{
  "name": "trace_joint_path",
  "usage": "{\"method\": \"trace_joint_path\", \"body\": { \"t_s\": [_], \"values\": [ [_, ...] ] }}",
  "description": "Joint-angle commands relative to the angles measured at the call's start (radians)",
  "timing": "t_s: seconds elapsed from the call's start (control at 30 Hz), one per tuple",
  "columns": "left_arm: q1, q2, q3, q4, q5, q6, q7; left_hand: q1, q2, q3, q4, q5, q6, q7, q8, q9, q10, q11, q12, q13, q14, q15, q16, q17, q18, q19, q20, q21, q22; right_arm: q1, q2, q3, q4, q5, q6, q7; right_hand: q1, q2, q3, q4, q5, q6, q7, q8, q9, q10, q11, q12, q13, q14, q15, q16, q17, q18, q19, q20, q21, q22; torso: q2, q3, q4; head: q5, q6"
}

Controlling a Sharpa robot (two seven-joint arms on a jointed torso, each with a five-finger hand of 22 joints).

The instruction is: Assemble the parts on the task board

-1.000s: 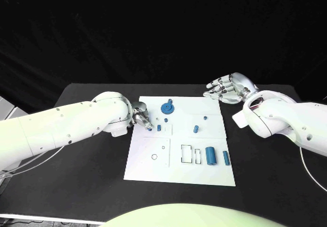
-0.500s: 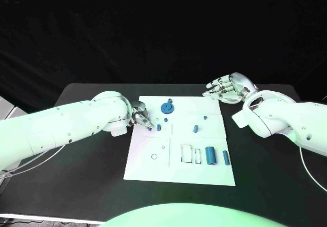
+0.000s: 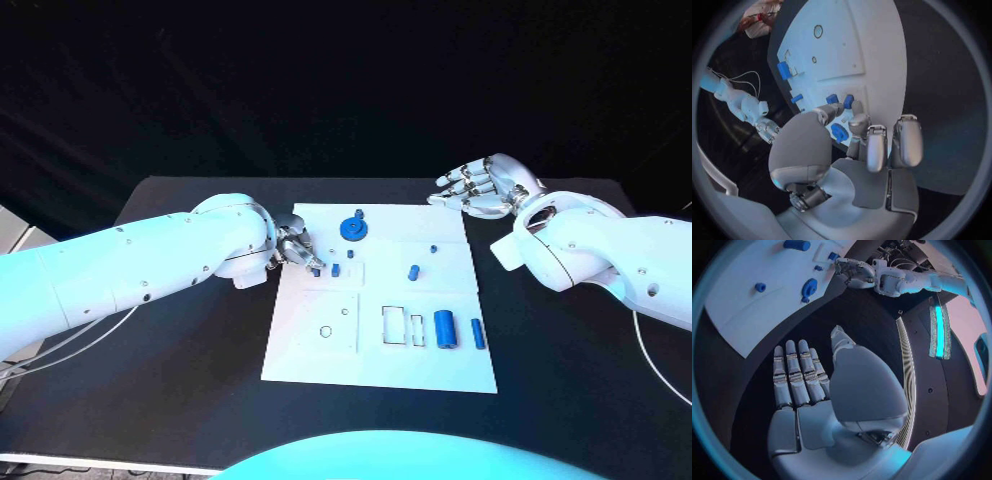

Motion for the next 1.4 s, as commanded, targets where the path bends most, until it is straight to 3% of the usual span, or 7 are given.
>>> {"method": "trace_joint_path", "body": {
  "t_s": [0.03, 0.4, 0.5, 0.6, 0.8, 0.97, 1.4],
  "values": [
    [-0.001, 0.0, 0.002, 0.001, 0.008, -0.021, -0.008, -0.012, -0.001, -0.029, 0.02, -0.004, -0.004, 0.008, -0.003, -0.001, -0.01, -0.001, -0.003, -0.002, 0.084, 0.002, -0.005, 0.202, 0.002, -0.006, 0.002, -0.008, 0.009, -0.001, 0.0, 0.0, 0.0, -0.006, -0.005, 0.008, -0.009, -0.002, -0.007, 0.001, 0.0, -0.003, 0.021, -0.004, -0.001, -0.006, 0.0, 0.005, -0.001, -0.011, 0.001, -0.007, -0.007, 0.008, -0.029, 0.001, -0.007, -0.007, 0.001, 0.0002, -0.0001, -0.001, 0.001],
    [-0.001, -0.014, 0.007, 0.013, 0.021, -0.069, 0.01, -0.012, -0.007, -0.106, 0.068, -0.004, -0.005, 0.009, 0.0, -0.001, -0.013, 0.001, -0.001, -0.004, 0.084, 0.003, -0.005, 0.202, 0.003, -0.007, 0.003, -0.011, 0.008, -0.001, 0.0, 0.0, 0.0, -0.007, -0.008, 0.008, -0.01, -0.001, -0.013, 0.001, 0.001, -0.002, 0.021, -0.006, -0.002, -0.007, 0.0, 0.006, -0.001, -0.028, 0.003, -0.007, -0.023, 0.004, -0.096, 0.003, -0.01, -0.019, -0.001, 0.0006, -0.0001, -0.001, 0.0],
    [-0.001, -0.019, 0.01, 0.012, 0.073, -0.099, 0.035, -0.024, -0.003, -0.156, 0.069, -0.02, -0.053, 0.028, -0.018, -0.008, -0.093, 0.017, -0.072, -0.117, 0.068, 0.017, -0.027, 0.163, 0.014, -0.046, 0.011, -0.043, -0.041, -0.002, 0.0, 0.0, -0.001, -0.007, -0.01, 0.008, -0.011, -0.001, -0.014, 0.002, 0.001, -0.002, 0.022, -0.006, -0.003, -0.007, 0.001, 0.006, -0.001, -0.029, 0.004, -0.007, -0.026, 0.004, -0.108, 0.003, -0.01, -0.021, -0.001, 0.0006, -0.0002, -0.002, 0.002],
    [-0.001, -0.025, 0.013, 0.012, 0.126, -0.144, 0.063, -0.02, 0.036, -0.292, 0.067, -0.126, -0.116, 0.056, -0.036, -0.024, -0.163, 0.044, -0.109, -0.191, 0.056, 0.041, -0.037, 0.143, 0.021, -0.074, 0.034, -0.066, -0.07, -0.002, 0.0, 0.0, -0.001, -0.007, -0.01, 0.009, -0.011, -0.001, -0.015, 0.002, 0.001, -0.002, 0.022, -0.006, -0.003, -0.007, 0.001, 0.006, -0.001, -0.03, 0.005, -0.007, -0.028, 0.003, -0.117, 0.003, -0.011, -0.021, -0.001, 0.0004, -0.0008, -0.002, 0.004],
    [-0.001, -0.049, 0.018, 0.022, 0.218, -0.292, 0.237, 0.144, 0.119, -0.423, 0.065, -0.113, -0.227, 0.107, -0.045, -0.073, -0.352, 0.093, -0.202, -0.333, -0.129, 0.087, -0.218, -0.159, 0.092, -0.356, 0.072, -0.313, -0.39, -0.002, -0.002, 0.0, 0.0, -0.004, -0.013, 0.011, -0.01, 0.001, -0.015, 0.001, 0.001, -0.001, 0.022, -0.006, -0.003, -0.006, 0.001, 0.007, -0.001, -0.031, 0.006, -0.006, -0.03, 0.003, -0.118, 0.003, -0.01, -0.021, 0.0, 0.002, -0.001, -0.008, 0.011],
    [-0.002, -0.063, 0.019, 0.043, 0.235, -0.405, 0.441, 0.389, 0.073, -0.3, 0.064, -0.112, -0.349, 0.146, -0.093, -0.167, -0.512, 0.137, -0.364, -0.47, -0.424, 0.128, -0.495, -0.531, 0.122, -0.51, 0.114, -0.546, -0.595, -0.002, -0.005, 0.0, -0.002, -0.002, -0.016, 0.017, 0.002, 0.01, -0.009, -0.004, 0.0, 0.003, 0.021, -0.004, -0.003, -0.003, 0.0, 0.009, -0.001, -0.023, 0.004, -0.002, -0.035, 0.007, -0.098, 0.003, -0.003, -0.017, 0.0, 0.0011, 0.0015, -0.014, 0.017],
    [-0.036, -0.026, 0.012, 0.052, -0.169, -0.41, 0.552, 0.479, -0.008, -0.201, 0.057, -0.117, -0.384, 0.12, -0.069, -0.314, -0.598, 0.154, -0.529, -0.661, -0.406, 0.138, -0.463, -0.618, 0.123, -0.46, 0.121, -0.573, -0.614, -0.003, -0.007, 0.0, -0.009, 0.003, -0.011, 0.023, 0.019, 0.018, -0.001, -0.011, 0.0, 0.009, 0.018, -0.002, -0.002, -0.001, -0.003, 0.01, -0.001, -0.021, 0.002, -0.001, -0.041, 0.008, -0.085, 0.003, 0.001, -0.015, 0.0, -0.0018, 0.0018, -0.022, 0.03]
  ]
}}
